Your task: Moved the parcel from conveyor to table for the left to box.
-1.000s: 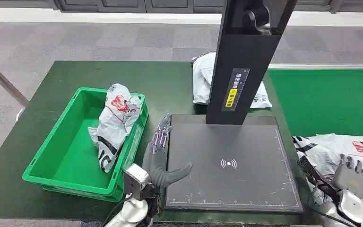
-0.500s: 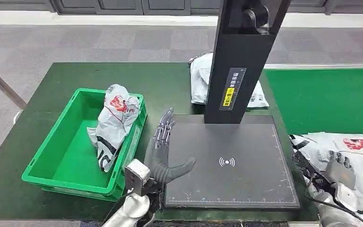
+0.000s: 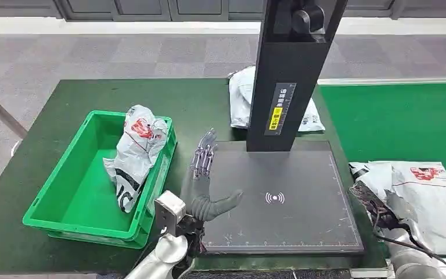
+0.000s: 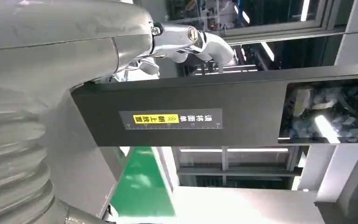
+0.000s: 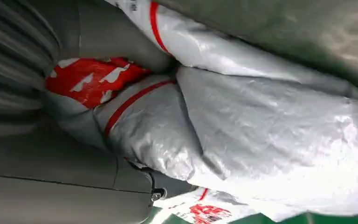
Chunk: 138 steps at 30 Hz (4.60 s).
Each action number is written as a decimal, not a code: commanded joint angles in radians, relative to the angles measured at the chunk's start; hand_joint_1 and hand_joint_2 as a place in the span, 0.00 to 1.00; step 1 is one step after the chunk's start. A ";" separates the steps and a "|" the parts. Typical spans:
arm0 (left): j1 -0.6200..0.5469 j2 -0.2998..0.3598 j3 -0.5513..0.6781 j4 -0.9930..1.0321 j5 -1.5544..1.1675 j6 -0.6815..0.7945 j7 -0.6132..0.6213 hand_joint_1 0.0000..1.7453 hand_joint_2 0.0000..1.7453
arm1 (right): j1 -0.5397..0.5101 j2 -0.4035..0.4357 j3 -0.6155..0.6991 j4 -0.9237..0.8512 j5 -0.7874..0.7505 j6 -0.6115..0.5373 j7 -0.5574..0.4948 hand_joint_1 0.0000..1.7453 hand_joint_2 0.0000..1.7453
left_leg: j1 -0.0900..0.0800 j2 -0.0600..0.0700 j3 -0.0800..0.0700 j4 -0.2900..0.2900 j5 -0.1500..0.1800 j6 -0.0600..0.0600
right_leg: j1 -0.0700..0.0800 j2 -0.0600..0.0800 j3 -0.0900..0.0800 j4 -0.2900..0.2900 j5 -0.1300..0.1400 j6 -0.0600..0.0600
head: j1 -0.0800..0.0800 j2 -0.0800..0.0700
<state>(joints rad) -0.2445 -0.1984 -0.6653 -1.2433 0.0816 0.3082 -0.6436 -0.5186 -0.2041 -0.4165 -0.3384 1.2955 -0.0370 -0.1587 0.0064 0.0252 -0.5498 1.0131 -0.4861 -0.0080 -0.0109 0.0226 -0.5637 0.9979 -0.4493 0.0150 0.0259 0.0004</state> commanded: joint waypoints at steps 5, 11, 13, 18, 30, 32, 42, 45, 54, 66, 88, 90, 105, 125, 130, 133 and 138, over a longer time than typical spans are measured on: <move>-0.031 0.037 -0.035 0.060 0.027 0.013 -0.011 0.00 1.00 | 0.027 0.081 -0.080 0.115 -0.056 0.123 -0.026 1.00 1.00 | 0.002 -0.002 -0.002 -0.001 0.003 -0.003 | 0.004 -0.002 -0.002 -0.002 0.002 -0.003 | 0.000 0.000; -0.030 0.041 -0.034 0.061 0.030 0.014 -0.017 0.00 1.00 | 0.036 0.088 -0.139 0.110 -0.132 0.173 -0.097 1.00 1.00 | 0.006 -0.001 -0.001 -0.001 0.001 -0.006 | 0.007 0.000 -0.001 -0.002 0.002 -0.006 | 0.000 0.000; -0.031 0.041 -0.034 0.061 0.030 0.013 -0.017 0.00 1.00 | 0.035 0.087 -0.139 0.109 -0.132 0.175 -0.098 1.00 1.00 | 0.007 0.001 -0.002 -0.003 0.002 -0.007 | 0.007 0.001 -0.002 -0.003 0.003 -0.007 | 0.000 0.000; -0.031 0.040 -0.034 0.061 0.030 0.013 -0.017 0.00 1.00 | 0.034 0.087 -0.139 0.109 -0.133 0.176 -0.098 1.00 1.00 | 0.010 0.003 0.001 -0.002 -0.001 -0.010 | 0.009 0.003 -0.001 -0.001 0.002 -0.010 | 0.000 0.000; -0.007 0.061 -0.013 0.022 0.019 0.022 -0.018 0.00 1.00 | 0.002 0.125 -0.527 0.074 -0.704 0.641 -0.483 1.00 1.00 | 0.013 0.011 0.001 -0.005 -0.001 -0.015 | 0.011 0.011 -0.006 0.000 0.003 -0.017 | 0.000 0.000; -0.003 0.065 -0.010 0.020 0.017 0.024 -0.017 0.00 1.00 | -0.006 0.126 -0.503 0.059 -0.712 0.632 -0.514 1.00 1.00 | 0.013 0.014 0.000 -0.004 -0.003 -0.016 | 0.011 0.015 -0.009 0.003 0.003 -0.018 | 0.000 0.000; -0.001 0.070 -0.001 0.025 0.019 0.040 -0.030 0.00 1.00 | 0.021 0.161 -0.225 -0.170 -0.947 0.516 -0.539 1.00 1.00 | 0.012 0.016 -0.006 -0.010 0.001 -0.020 | 0.009 0.017 -0.023 0.010 0.002 -0.023 | 0.000 0.000; -0.005 0.066 -0.003 0.029 0.022 0.042 -0.030 0.00 1.00 | 0.047 0.165 -0.156 -0.250 -1.055 0.494 -0.539 1.00 1.00 | 0.011 0.014 -0.009 -0.010 0.004 -0.022 | 0.009 0.016 -0.026 0.010 0.002 -0.024 | 0.000 0.000; -0.021 0.062 -0.011 0.051 0.052 0.037 -0.031 0.00 1.00 | 0.077 0.163 -0.073 -0.377 -1.440 0.674 -0.539 1.00 1.00 | 0.003 0.007 -0.027 -0.009 0.011 -0.022 | 0.000 0.007 -0.044 0.019 0.002 -0.026 | 0.000 0.000; -0.021 0.059 -0.014 0.045 0.072 0.031 -0.035 0.00 1.00 | 0.083 0.161 0.004 -0.434 -1.513 0.666 -0.539 1.00 1.00 | 0.000 -0.005 -0.023 -0.008 0.015 -0.022 | -0.002 -0.004 -0.047 0.020 0.002 -0.025 | 0.000 0.000; -0.033 0.075 -0.013 0.023 0.093 -0.038 -0.042 0.00 1.00 | 0.243 0.070 0.589 -0.806 -1.414 0.875 -0.531 1.00 1.00 | -0.003 -0.022 -0.029 -0.004 0.021 -0.018 | -0.004 -0.023 -0.046 0.021 0.003 -0.023 | 0.000 0.000; -0.034 0.082 -0.017 0.030 0.106 -0.038 -0.055 0.00 1.00 | 0.261 0.054 0.687 -0.806 -1.360 0.872 -0.539 1.00 1.00 | -0.002 -0.021 -0.029 -0.004 0.021 -0.018 | -0.003 -0.022 -0.044 0.019 0.003 -0.023 | 0.000 0.000; 0.007 0.090 0.010 -0.001 0.082 -0.056 -0.055 0.00 1.00 | 0.229 0.003 0.900 -0.673 -1.275 0.960 -0.539 1.00 1.00 | -0.003 -0.024 -0.029 -0.004 0.022 -0.018 | -0.003 -0.024 -0.043 0.019 0.003 -0.022 | 0.000 0.000; 0.014 0.085 -0.006 -0.008 0.069 -0.031 -0.055 0.00 1.00 | 0.225 -0.018 0.940 -0.594 -1.249 0.889 -0.539 1.00 1.00 | -0.003 -0.024 -0.030 -0.002 0.022 -0.016 | -0.003 -0.025 -0.043 0.019 0.005 -0.018 | 0.000 0.000; 0.028 0.086 0.001 -0.020 0.057 -0.012 -0.055 0.00 1.00 | 0.184 0.018 0.907 -0.519 -1.237 0.748 -0.526 0.00 0.00 | -0.003 -0.023 -0.029 -0.002 0.022 -0.016 | -0.003 -0.023 -0.042 0.019 0.005 -0.018 | 0.000 0.000; 0.042 0.088 0.006 -0.028 0.045 -0.004 -0.055 0.00 1.00 | 0.195 0.043 0.852 -0.566 -1.232 0.666 -0.521 0.00 0.00 | -0.003 -0.022 -0.029 -0.003 0.022 -0.016 | -0.002 -0.022 -0.042 0.017 0.006 -0.018 | 0.000 0.000; 0.058 0.092 0.009 -0.034 0.041 0.015 -0.055 0.00 1.00 | 0.229 0.064 0.762 -0.674 -1.298 0.667 -0.518 0.47 0.00 | -0.003 -0.022 -0.029 -0.002 0.022 -0.016 | -0.003 -0.023 -0.042 0.018 0.005 -0.018 | 0.000 0.000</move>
<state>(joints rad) -0.1999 -0.1400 -0.6615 -1.2894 0.1285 0.3047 -0.7019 -0.2807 -0.1896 0.4383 -0.9697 0.0493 0.6310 -0.6840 0.0026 0.0000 -0.5816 1.0128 -0.4639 -0.0237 -0.0146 -0.0030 -0.6078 1.0185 -0.4447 -0.0024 0.0259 0.0004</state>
